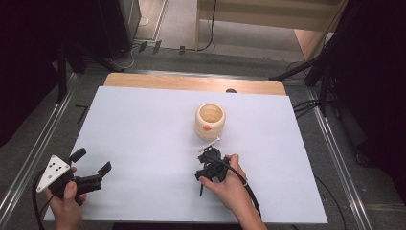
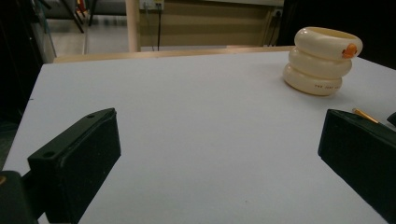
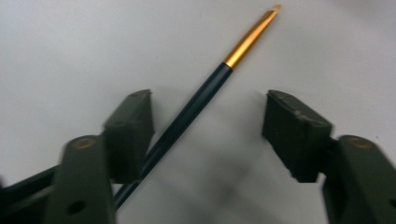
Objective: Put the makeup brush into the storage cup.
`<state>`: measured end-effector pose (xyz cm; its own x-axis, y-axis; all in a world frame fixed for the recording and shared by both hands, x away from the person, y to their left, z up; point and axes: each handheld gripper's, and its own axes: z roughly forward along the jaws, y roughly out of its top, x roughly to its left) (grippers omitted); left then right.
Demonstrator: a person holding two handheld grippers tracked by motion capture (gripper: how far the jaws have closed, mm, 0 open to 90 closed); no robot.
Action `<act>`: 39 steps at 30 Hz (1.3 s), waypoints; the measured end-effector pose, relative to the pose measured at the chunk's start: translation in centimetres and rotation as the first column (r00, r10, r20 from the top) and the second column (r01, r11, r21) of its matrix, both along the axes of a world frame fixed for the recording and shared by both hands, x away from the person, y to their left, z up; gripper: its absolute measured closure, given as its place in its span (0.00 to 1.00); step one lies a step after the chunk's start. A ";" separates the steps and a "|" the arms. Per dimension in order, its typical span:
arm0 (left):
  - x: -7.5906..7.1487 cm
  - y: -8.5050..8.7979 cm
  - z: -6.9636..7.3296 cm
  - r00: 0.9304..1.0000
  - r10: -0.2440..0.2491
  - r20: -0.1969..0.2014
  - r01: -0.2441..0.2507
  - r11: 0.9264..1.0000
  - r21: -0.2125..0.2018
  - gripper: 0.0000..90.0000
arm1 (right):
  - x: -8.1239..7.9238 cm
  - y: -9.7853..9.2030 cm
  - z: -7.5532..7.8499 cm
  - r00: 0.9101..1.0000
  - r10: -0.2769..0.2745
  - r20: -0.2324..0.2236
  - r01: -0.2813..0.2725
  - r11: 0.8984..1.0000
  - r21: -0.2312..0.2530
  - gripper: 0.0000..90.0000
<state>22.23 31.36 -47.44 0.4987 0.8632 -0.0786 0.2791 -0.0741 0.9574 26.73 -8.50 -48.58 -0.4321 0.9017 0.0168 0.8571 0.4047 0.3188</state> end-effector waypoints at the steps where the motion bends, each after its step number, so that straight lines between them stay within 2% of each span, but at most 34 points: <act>1: 0.0 0.0 0.0 1.000 0.000 0.000 0.000 1.000 0.000 0.00 | 0.1 0.0 0.1 1.000 -0.011 -0.007 0.011 1.000 -0.002 0.51; 3: 0.0 0.0 0.0 1.000 -0.001 -0.001 0.001 1.000 0.002 0.00 | 0.3 -0.1 0.4 0.999 -0.031 -0.025 0.031 0.999 -0.007 0.64; 10: 0.0 -0.1 0.0 1.000 -0.004 -0.001 0.004 1.000 0.007 0.00 | 1.0 -0.4 0.6 0.995 -0.072 -0.073 0.070 0.997 -0.023 0.93; 13: 0.0 -0.1 0.0 1.000 -0.002 -0.001 0.002 1.000 0.007 0.00 | 1.3 -0.4 0.7 0.991 -0.092 -0.097 0.091 0.996 -0.015 0.93; 16: 0.0 0.0 0.0 1.000 -0.002 0.000 0.002 1.000 0.005 0.00 | 1.2 -0.4 0.7 0.990 -0.102 -0.096 0.101 0.995 -0.011 0.93; 20: 0.0 0.1 0.0 1.000 0.001 0.001 -0.001 1.000 0.002 0.00 | 1.1 -0.9 0.6 0.990 -0.106 -0.088 0.109 0.994 0.024 0.93; 26: 0.0 0.1 0.0 1.000 0.001 -0.001 -0.001 1.000 0.004 0.00 | 0.5 -2.0 0.8 0.991 -0.132 -0.010 0.132 0.988 0.077 0.93; 31: 0.0 0.0 0.0 1.000 -0.001 -0.003 0.001 1.000 0.011 0.00 | -0.1 -2.6 1.2 0.985 -0.160 0.067 0.149 0.979 0.140 0.94; 33: 0.0 -0.1 0.0 1.000 -0.001 -0.002 0.001 1.000 0.010 0.00 | -0.4 -2.8 1.3 0.983 -0.157 0.094 0.140 0.975 0.172 0.94; 39: 0.0 -0.1 -0.1 1.000 -0.002 -0.002 0.002 1.000 0.011 0.00 | -0.9 -2.9 1.6 0.974 -0.150 0.168 0.113 0.971 0.210 0.94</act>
